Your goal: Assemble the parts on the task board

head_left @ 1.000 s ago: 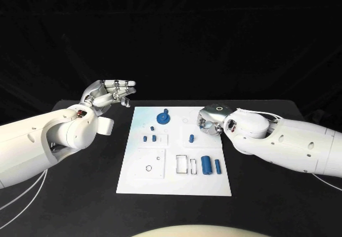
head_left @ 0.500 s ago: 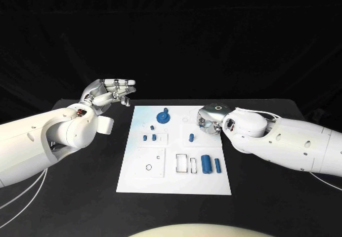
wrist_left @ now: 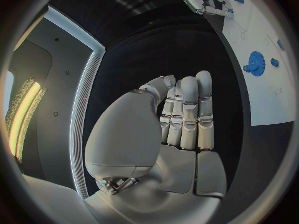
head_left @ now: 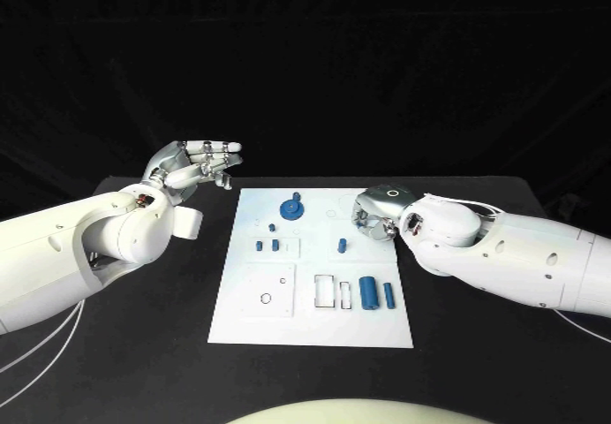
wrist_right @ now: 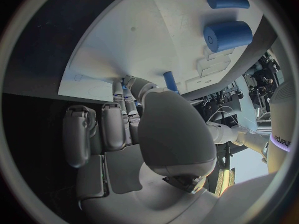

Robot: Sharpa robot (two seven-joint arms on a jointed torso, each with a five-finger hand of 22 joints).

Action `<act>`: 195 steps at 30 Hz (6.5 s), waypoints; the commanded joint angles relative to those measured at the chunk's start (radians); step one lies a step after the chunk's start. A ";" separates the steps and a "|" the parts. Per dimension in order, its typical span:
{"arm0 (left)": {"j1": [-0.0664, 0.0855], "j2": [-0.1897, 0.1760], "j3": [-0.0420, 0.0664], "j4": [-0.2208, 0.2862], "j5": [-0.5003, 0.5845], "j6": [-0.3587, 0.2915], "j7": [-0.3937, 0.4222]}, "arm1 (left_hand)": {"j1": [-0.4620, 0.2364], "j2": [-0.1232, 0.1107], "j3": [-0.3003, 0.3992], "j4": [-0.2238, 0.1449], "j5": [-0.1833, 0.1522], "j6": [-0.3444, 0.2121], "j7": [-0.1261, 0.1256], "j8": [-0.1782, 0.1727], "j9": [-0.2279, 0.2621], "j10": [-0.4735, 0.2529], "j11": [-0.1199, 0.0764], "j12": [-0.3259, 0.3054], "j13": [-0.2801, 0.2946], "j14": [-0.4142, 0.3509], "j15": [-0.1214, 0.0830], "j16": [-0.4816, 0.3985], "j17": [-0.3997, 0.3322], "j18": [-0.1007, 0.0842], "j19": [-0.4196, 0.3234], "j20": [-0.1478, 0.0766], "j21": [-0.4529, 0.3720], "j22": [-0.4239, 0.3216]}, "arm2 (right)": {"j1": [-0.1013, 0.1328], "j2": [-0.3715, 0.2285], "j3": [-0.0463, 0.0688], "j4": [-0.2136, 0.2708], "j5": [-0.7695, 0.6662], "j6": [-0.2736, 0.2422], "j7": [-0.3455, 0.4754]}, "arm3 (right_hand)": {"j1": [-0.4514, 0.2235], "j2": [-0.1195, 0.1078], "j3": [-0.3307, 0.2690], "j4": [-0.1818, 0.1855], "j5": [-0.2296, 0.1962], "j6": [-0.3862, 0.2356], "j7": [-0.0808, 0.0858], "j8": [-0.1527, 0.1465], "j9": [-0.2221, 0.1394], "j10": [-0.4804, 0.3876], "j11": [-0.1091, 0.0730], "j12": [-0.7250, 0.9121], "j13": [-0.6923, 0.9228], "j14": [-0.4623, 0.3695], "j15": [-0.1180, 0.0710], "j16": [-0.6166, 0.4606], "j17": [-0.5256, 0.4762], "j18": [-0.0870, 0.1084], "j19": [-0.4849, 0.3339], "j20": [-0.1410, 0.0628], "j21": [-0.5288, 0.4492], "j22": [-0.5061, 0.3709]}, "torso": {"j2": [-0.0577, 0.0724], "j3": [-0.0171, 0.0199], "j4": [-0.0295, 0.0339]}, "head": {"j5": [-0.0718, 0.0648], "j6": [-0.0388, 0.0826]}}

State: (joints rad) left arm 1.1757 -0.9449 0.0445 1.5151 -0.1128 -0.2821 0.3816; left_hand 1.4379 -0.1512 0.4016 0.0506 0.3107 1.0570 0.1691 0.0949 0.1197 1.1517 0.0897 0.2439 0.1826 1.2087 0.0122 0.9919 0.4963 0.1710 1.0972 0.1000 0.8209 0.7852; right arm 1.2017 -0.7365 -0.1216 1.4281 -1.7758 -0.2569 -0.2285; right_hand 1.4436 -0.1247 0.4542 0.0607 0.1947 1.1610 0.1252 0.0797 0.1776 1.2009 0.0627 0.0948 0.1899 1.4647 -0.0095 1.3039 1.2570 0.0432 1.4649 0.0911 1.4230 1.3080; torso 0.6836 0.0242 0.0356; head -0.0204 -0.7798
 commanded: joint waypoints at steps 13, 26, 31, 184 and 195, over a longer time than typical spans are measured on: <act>0.001 0.000 0.000 -0.006 0.005 0.022 -0.007 | 0.000 0.008 -0.003 -0.008 0.000 -0.007 0.005 -0.004 -0.002 -0.011 0.004 0.007 0.001 -0.011 0.000 -0.005 -0.002 0.013 -0.002 0.001 -0.006 -0.002 | 0.013 -0.061 0.014 0.103 0.040 -0.161 0.020 | -0.006 0.008 0.011 -0.006 0.004 0.009 0.001 0.006 0.004 0.014 -0.001 0.000 -0.001 0.052 -0.009 0.007 0.001 -0.012 0.053 -0.009 0.011 0.184 | 0.000 -0.0004 -0.0006 | 0.002 0.003; 0.000 0.002 -0.001 -0.004 0.005 0.023 -0.006 | 0.000 0.008 -0.004 -0.008 0.000 -0.007 0.005 -0.004 -0.002 -0.011 0.004 0.007 0.001 -0.011 0.000 -0.005 -0.002 0.013 -0.002 0.001 -0.006 -0.002 | 0.008 -0.061 0.019 0.286 0.076 -0.152 0.030 | -0.009 0.007 0.012 -0.007 0.005 0.010 0.001 0.006 0.005 0.016 -0.002 -0.001 -0.002 0.052 -0.010 0.007 0.000 -0.012 0.053 -0.009 0.012 0.185 | 0.000 -0.0002 0.0017 | 0.039 0.007; 0.000 0.004 -0.004 0.000 0.005 0.023 -0.006 | 0.000 0.008 -0.004 -0.008 0.000 -0.007 0.005 -0.004 -0.002 -0.011 0.004 0.007 0.001 -0.011 0.000 -0.005 -0.002 0.013 -0.002 0.001 -0.006 -0.002 | -0.010 -0.016 0.017 0.293 0.092 -0.134 0.039 | -0.011 0.008 0.013 -0.008 0.006 0.010 0.001 0.005 0.005 0.016 -0.001 -0.002 -0.002 0.051 -0.011 0.006 -0.002 -0.012 0.052 -0.009 0.009 0.184 | 0.000 -0.0010 0.0005 | 0.064 0.000; 0.000 0.016 -0.010 0.004 0.001 0.054 -0.034 | -0.003 0.018 -0.004 -0.017 -0.002 -0.010 0.007 -0.004 -0.005 -0.021 0.007 0.011 0.002 -0.016 0.003 -0.006 -0.008 0.014 -0.001 0.003 -0.015 -0.008 | -0.038 -0.021 0.022 0.156 0.019 0.013 -0.015 | 0.055 0.049 -0.069 0.028 -0.021 0.000 -0.008 0.026 -0.044 0.011 -0.011 0.078 -0.080 0.040 -0.018 -0.050 -0.099 -0.001 0.046 -0.021 -0.063 0.156 | -0.003 -0.0035 -0.0042 | 0.079 -0.008; 0.000 0.019 -0.010 -0.002 0.001 0.051 -0.035 | -0.001 0.020 -0.003 -0.019 -0.002 -0.010 0.007 -0.004 -0.005 -0.022 0.007 0.012 0.002 -0.016 0.003 -0.006 -0.008 0.014 0.000 0.003 -0.016 -0.009 | -0.025 -0.062 0.026 0.238 0.032 -0.055 -0.015 | 0.047 0.041 -0.048 0.009 -0.018 0.006 -0.006 0.025 -0.040 0.026 -0.011 0.060 -0.078 0.040 -0.018 -0.044 -0.095 -0.010 0.058 -0.023 -0.015 0.182 | -0.005 -0.0042 -0.0043 | 0.082 -0.006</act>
State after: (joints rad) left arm 1.1752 -0.9292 0.0343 1.5131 -0.1119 -0.2460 0.3430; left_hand 1.4366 -0.1421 0.3990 0.0368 0.3107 1.0534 0.1723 0.0949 0.1163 1.1374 0.0968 0.2519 0.1840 1.1978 0.0160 0.9920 0.4894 0.1710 1.0972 0.1000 0.8113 0.7782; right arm 1.1725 -0.7955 -0.0973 1.6523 -1.7390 -0.2659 -0.2372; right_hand 1.4718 -0.0948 0.3885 0.0796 0.1715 1.1610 0.1181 0.1030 0.1369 1.1960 0.0782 0.1602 0.1122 1.4649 -0.0200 1.2537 1.1627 0.0530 1.4684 0.0764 1.4037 1.3077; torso 0.6795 0.0202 0.0315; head 0.0600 -0.7869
